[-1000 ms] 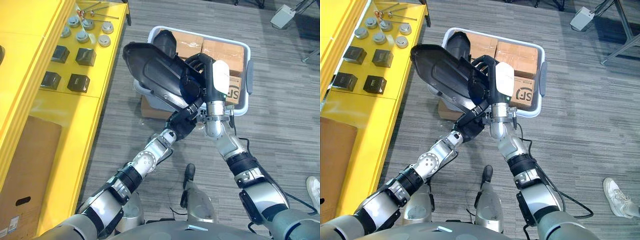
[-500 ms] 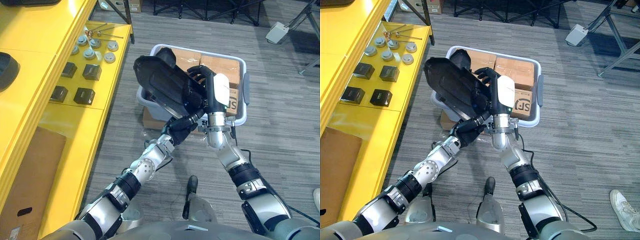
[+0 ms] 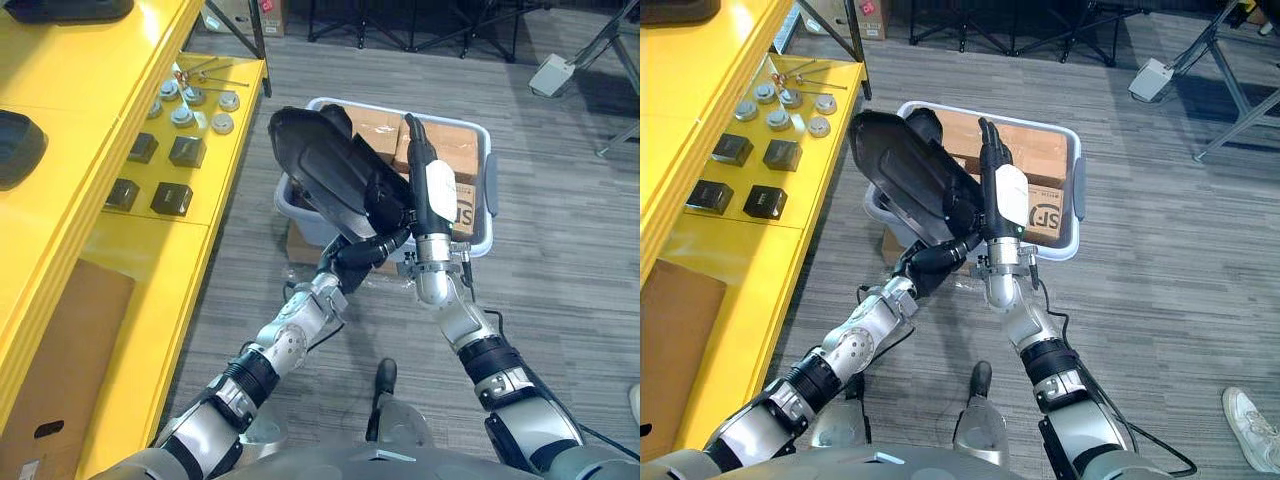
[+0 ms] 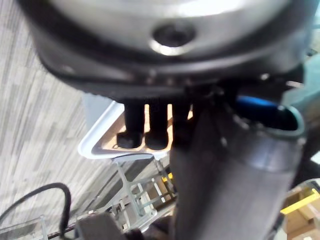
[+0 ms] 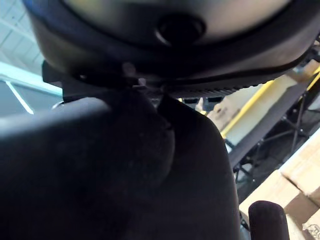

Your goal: Walk over and take three plastic housings, then place them on the shelf

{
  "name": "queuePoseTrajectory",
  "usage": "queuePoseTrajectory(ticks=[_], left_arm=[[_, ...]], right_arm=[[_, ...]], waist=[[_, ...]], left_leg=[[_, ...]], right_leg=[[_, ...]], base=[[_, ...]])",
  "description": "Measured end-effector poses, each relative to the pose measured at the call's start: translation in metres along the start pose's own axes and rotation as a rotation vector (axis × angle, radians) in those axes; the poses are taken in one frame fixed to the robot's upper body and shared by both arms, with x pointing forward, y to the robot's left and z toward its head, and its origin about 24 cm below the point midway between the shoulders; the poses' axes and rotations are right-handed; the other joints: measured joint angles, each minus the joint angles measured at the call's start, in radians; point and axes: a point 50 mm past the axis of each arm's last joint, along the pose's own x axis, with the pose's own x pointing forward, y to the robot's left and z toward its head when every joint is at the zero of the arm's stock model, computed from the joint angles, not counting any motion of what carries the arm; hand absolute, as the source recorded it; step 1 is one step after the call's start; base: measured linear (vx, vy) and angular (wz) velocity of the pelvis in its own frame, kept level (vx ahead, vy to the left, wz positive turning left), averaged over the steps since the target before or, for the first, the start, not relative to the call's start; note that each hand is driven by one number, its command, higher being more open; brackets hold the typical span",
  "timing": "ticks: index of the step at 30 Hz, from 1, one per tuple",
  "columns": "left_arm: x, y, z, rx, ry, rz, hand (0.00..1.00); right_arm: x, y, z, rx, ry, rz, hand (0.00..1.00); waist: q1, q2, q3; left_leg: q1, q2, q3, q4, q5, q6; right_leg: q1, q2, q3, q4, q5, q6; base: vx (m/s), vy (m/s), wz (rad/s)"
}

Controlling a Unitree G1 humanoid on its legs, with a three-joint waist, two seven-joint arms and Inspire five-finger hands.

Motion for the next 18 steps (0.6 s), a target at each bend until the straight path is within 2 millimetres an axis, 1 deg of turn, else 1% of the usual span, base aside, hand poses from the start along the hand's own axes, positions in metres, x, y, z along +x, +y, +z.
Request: queuePoseTrajectory(ticks=[2, 6, 7, 11, 13, 16, 18], left_arm=[[0.0, 0.002, 0.001, 0.024, -0.002, 0.009, 0.0], [0.0, 0.004, 0.008, 0.156, -0.025, 0.038, 0.0], [0.0, 0.006, 0.01, 0.21, -0.036, 0.061, 0.0], [-0.001, 0.012, 0.018, 0.32, -0.07, 0.14, 0.0], [-0.002, 0.016, 0.025, 0.365, -0.101, 0.197, 0.0], [-0.004, 0.02, 0.044, 0.41, -0.189, 0.279, 0.0], [-0.01, 0.023, 0.072, 0.416, -0.316, 0.365, 0.0]], right_arm=[[-0.003, 0.001, -0.002, -0.001, 0.008, 0.004, 1.0], [-0.003, 0.001, -0.002, 0.0, 0.011, 0.007, 1.0], [-0.006, 0.002, -0.003, 0.001, 0.017, 0.017, 1.0], [-0.012, 0.006, -0.003, 0.02, 0.018, 0.031, 1.0], [-0.015, 0.008, 0.001, 0.073, 0.021, 0.018, 1.0], [-0.019, 0.004, 0.012, 0.146, -0.003, -0.022, 1.0], [-0.022, -0.006, 0.022, 0.198, -0.039, -0.071, 1.0]], waist=[[0.001, 0.001, -0.01], [0.001, 0.001, -0.011], [0.0, 0.001, -0.011], [-0.003, 0.002, -0.012], [-0.003, 0.001, -0.012], [-0.002, 0.001, -0.012], [-0.004, 0.001, -0.012]], left_leg=[[0.0, 0.0, 0.0, 0.0, 0.0, 0.0], [0.002, 0.0, -0.001, 0.0, 0.0, 0.0], [0.003, 0.0, -0.001, 0.0, 0.0, 0.0], [0.003, 0.0, -0.001, 0.0, 0.0, 0.0], [0.004, 0.0, -0.001, 0.001, 0.0, 0.0], [0.004, 0.0, -0.001, 0.001, -0.001, 0.0], [0.007, 0.0, -0.001, 0.001, -0.001, 0.0]], right_leg=[[0.001, 0.0, 0.0, 0.0, -0.001, 0.0], [0.001, -0.001, -0.001, 0.002, -0.001, 0.001], [0.001, -0.001, -0.001, 0.003, -0.001, 0.001], [0.001, -0.001, 0.0, 0.004, -0.002, 0.0], [0.001, -0.001, 0.0, 0.005, -0.002, 0.0], [0.001, -0.001, 0.0, 0.006, -0.002, 0.0], [0.004, -0.001, 0.0, 0.006, -0.002, 0.0]], base=[[0.0, 0.0, 0.0], [0.0, 0.0, 0.0], [0.0, 0.0, 0.0], [0.0, 0.0, 0.0], [0.0, 0.0, 0.0], [0.0, 0.0, 0.0], [0.0, 0.0, 0.0]])
